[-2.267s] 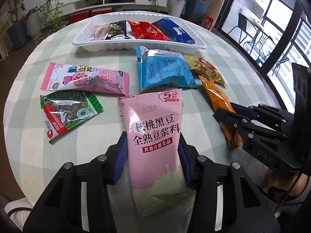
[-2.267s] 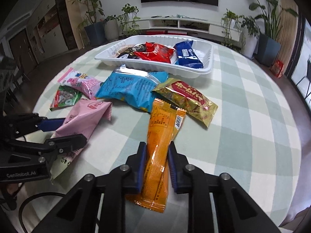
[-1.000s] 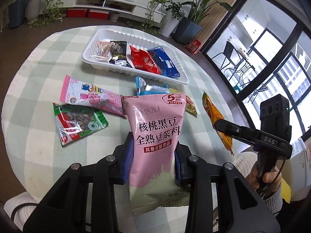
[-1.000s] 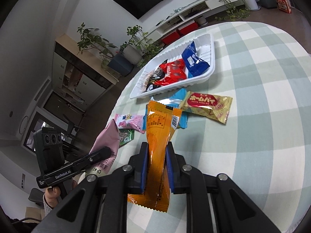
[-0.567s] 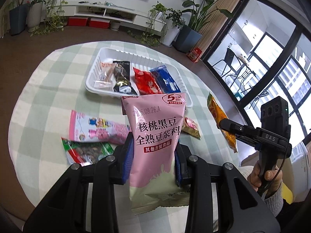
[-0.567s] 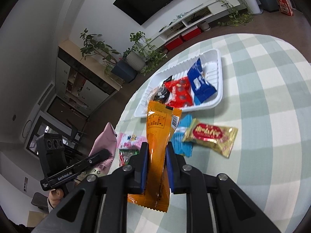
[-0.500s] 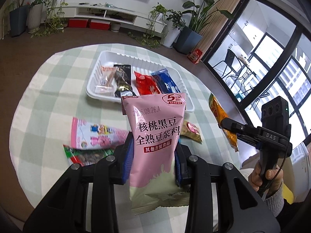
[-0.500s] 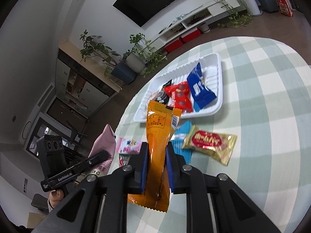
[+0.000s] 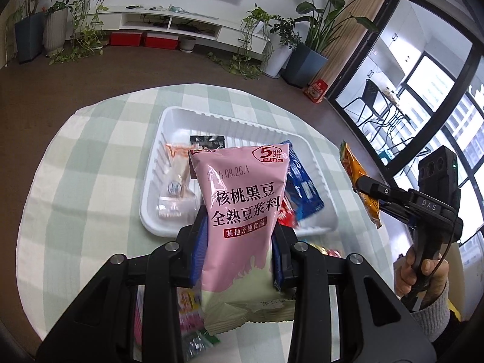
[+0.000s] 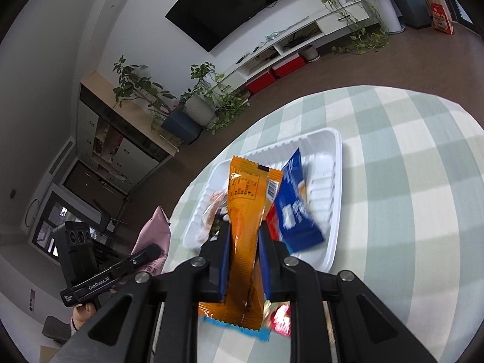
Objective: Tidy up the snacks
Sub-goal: 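Carry the pink packet with the left tool while the right tool carries the orange packet to the tray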
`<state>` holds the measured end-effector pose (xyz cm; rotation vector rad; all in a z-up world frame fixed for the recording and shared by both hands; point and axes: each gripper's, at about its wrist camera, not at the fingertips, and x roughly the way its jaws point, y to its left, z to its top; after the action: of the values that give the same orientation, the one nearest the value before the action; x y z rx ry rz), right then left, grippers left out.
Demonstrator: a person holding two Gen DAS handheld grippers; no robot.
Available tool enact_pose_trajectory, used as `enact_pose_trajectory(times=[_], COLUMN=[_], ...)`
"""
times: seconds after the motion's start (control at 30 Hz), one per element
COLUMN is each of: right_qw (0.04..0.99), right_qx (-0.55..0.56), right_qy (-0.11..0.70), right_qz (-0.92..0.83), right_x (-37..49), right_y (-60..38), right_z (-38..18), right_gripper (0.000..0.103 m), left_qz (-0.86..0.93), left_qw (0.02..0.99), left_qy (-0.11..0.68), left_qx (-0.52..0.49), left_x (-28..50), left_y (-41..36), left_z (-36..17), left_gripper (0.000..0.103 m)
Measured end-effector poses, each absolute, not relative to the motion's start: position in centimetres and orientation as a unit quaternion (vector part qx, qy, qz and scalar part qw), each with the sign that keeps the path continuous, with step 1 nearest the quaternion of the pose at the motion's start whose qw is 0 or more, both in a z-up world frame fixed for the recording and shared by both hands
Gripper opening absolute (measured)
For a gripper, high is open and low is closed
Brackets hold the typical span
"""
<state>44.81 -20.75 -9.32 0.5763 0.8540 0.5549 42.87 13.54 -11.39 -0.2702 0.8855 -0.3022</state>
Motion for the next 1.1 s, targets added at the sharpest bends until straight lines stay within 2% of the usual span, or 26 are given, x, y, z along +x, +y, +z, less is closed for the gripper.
enact_pose_trajectory(times=[0.5, 0.67, 0.73, 0.8, 0.97, 1.1], right_qw=[0.846, 0.862, 0.869, 0.879, 0.901, 0.907], right_qx=[0.215, 0.170, 0.155, 0.142, 0.114, 0.101], right_qy=[0.433, 0.431, 0.424, 0.411, 0.374, 0.360], right_qz=[0.225, 0.206, 0.202, 0.196, 0.187, 0.193], right_x=[52.6, 52.6, 52.3, 52.0, 50.7, 49.8], right_y=[-19.1, -18.5, -18.2, -18.2, -18.1, -17.7], right_z=[-12.9, -13.1, -12.8, -12.2, -10.3, -9.2], right_gripper=[0.021, 0.029, 0.042, 0.050, 0.050, 0.051], left_qz=[-0.115, -0.101, -0.099, -0.094, -0.088, -0.086], left_qw=[0.886, 0.885, 0.885, 0.887, 0.898, 0.909], left_qy=[0.443, 0.448, 0.449, 0.445, 0.422, 0.396], left_qx=[-0.073, -0.072, -0.077, -0.076, -0.086, -0.095], left_x=[51.9, 52.9, 53.2, 53.2, 52.8, 52.2], left_y=[12.7, 12.8, 12.9, 13.1, 13.8, 14.1], left_z=[-14.7, -15.8, -16.0, -16.0, -15.1, -13.5], left_gripper=[0.032, 0.033, 0.033, 0.035, 0.045, 0.047])
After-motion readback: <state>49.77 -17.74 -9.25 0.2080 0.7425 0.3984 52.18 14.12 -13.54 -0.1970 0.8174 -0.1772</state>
